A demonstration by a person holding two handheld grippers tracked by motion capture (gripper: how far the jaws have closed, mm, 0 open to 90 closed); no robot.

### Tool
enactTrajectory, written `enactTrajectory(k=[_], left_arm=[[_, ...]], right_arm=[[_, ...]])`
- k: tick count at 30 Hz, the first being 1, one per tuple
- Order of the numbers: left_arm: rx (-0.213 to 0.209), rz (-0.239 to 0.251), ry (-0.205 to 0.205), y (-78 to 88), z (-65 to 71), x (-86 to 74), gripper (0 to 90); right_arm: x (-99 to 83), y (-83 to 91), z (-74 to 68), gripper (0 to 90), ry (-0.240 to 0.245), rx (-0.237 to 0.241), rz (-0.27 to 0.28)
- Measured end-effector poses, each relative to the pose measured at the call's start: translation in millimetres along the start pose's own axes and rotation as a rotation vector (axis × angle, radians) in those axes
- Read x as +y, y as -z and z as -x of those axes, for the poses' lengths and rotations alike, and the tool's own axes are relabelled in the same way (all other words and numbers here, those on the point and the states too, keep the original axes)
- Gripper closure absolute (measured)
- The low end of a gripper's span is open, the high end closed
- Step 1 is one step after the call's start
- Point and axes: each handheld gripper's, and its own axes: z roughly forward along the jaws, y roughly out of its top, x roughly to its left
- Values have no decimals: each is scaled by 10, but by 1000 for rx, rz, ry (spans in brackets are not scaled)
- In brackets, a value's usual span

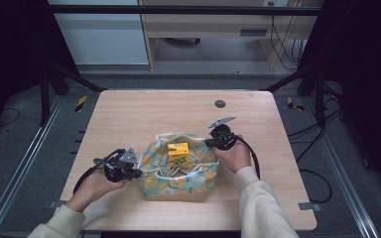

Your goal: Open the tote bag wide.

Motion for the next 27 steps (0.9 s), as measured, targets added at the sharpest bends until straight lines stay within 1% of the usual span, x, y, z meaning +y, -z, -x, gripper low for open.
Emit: enactTrajectory(k=[4,6,10,12,15,18,19,20,21,24,25,26,27], left_arm=[[-12,-4,7,-20,31,-36,899],[-21,-7,-4,-20,58,-48,899],[-32,-9,-15,-4,113,-65,898],[-29,-2,-14,4,128,-75,896],[-20,10,-5,14,126,-91,891],[-24,17,-2,23,109,-92,885],[-23,21,-2,25,110,-90,884],[-21,25,-1,26,113,-87,884],[-27,22,-6,24,115,-82,886],[-31,13,-13,13,133,-72,890],[-27,11,-15,10,138,-71,890],[-26,10,-16,9,139,-73,890],[-27,12,-15,5,140,-77,889]], right_arm=[[1,-27,6,893,1,-3,-2],[4,-31,8,890,1,-10,-10],[4,-45,17,864,-6,-22,-7],[10,-47,14,836,5,-25,-1],[22,-34,0,758,14,-34,12],[34,-16,-6,670,12,-41,22],[39,-1,-7,659,17,-47,31],[42,7,-8,649,13,-47,36],[44,20,-10,641,7,-48,35],[42,27,-1,628,16,-52,33],[42,25,-4,618,9,-53,30],[38,18,7,602,17,-55,29],[37,16,7,597,15,-57,22]])
